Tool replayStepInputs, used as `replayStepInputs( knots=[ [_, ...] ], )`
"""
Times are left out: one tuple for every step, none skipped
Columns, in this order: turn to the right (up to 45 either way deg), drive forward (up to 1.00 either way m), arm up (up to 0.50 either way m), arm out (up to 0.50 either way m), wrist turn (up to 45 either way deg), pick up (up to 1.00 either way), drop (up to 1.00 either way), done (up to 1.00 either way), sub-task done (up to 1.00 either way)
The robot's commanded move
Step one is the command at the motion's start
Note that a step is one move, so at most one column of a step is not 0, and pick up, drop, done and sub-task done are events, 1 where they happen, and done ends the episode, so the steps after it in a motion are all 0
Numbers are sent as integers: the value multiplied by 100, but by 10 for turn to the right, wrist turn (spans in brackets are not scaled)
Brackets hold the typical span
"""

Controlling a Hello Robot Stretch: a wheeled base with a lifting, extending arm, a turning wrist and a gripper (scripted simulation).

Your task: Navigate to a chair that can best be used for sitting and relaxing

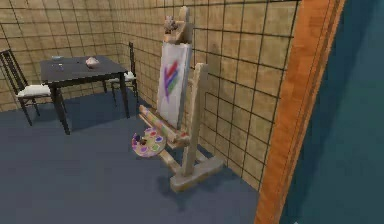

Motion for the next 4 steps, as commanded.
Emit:
replayStepInputs(
  knots=[
    [-300, 0, 0, 0, 0, 0, 0, 0, 0],
    [0, 60, 0, 0, 0, 0, 0, 0, 0],
    [-90, 0, 0, 0, 0, 0, 0, 0, 0],
    [0, 75, 0, 0, 0, 0, 0, 0, 0]
  ],
)
